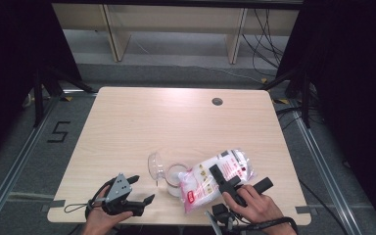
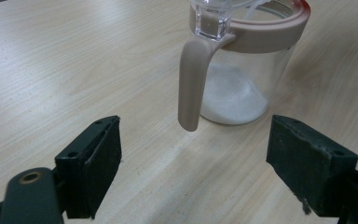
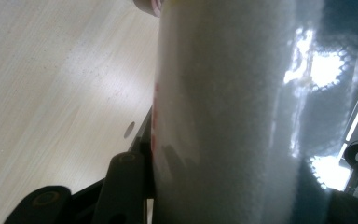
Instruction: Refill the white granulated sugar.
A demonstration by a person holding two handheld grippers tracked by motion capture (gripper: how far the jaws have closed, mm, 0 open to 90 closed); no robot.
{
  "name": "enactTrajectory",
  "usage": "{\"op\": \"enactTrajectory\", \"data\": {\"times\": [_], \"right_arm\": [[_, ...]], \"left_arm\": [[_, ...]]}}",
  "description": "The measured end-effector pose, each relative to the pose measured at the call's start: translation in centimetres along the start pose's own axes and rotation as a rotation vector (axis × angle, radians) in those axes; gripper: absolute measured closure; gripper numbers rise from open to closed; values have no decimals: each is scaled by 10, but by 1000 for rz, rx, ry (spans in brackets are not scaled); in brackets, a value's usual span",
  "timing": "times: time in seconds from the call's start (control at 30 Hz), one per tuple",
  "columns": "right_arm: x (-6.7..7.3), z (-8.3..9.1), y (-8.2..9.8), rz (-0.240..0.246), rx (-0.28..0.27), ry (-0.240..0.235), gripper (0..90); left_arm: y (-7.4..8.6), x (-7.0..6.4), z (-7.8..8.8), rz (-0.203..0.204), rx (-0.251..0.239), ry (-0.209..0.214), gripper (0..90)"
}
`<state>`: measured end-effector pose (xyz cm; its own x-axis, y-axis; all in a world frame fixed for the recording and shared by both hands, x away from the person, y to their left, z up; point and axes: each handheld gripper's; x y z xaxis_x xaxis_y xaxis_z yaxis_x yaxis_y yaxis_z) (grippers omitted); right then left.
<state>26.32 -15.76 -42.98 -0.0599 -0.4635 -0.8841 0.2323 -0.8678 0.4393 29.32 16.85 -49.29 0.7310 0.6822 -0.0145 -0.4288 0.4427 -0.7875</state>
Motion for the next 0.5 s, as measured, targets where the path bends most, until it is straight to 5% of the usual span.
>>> {"op": "enactTrajectory", "data": {"times": [0.2,0.3,0.5], "right_arm": [[0,-5,3,0,4,-6,619],[-1,-5,6,19,9,0,619],[2,2,12,19,42,-4,619]], "left_arm": [[-1,1,1,-30,6,-7,174],[0,-1,0,5,5,3,174],[0,1,0,-29,9,-5,175]]}}
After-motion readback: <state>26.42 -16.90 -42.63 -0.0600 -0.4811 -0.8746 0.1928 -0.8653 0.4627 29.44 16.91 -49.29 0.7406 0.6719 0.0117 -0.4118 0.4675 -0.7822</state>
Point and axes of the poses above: each handheld gripper's, and its own axes: z roughly backward along the jaws, y roughly out of its underside, x roughly to its left, and after that the axes turned 10 degrees about x, right-handed
